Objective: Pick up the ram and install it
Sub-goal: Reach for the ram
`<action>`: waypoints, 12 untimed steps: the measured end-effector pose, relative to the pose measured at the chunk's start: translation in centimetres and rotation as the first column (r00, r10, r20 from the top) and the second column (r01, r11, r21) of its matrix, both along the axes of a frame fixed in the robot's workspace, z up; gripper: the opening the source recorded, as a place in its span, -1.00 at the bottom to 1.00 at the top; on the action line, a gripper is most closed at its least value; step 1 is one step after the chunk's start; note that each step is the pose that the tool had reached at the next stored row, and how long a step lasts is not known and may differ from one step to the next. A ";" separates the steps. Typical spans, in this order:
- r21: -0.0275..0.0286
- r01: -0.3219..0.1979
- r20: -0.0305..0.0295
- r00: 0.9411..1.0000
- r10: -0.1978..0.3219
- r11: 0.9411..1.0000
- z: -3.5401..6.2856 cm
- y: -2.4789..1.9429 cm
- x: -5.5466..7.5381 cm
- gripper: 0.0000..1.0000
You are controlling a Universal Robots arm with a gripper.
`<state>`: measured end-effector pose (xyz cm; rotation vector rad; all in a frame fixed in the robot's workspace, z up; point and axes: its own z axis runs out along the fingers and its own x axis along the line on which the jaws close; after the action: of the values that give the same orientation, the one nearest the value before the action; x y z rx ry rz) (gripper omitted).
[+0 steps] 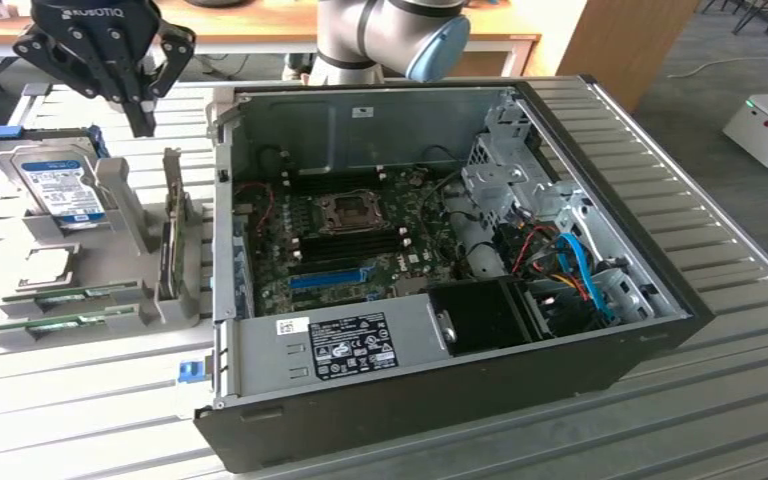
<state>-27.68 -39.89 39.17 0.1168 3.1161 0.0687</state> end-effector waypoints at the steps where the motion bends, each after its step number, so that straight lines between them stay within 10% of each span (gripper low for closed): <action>1: 0.000 0.000 0.000 1.000 0.000 1.000 0.00 0.00 -0.1 -0.79; 12: 0.000 0.000 0.000 1.000 0.000 1.000 -0.02 0.00 -2.0 -0.79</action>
<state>-29.69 -39.89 39.15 0.1167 3.1161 0.0687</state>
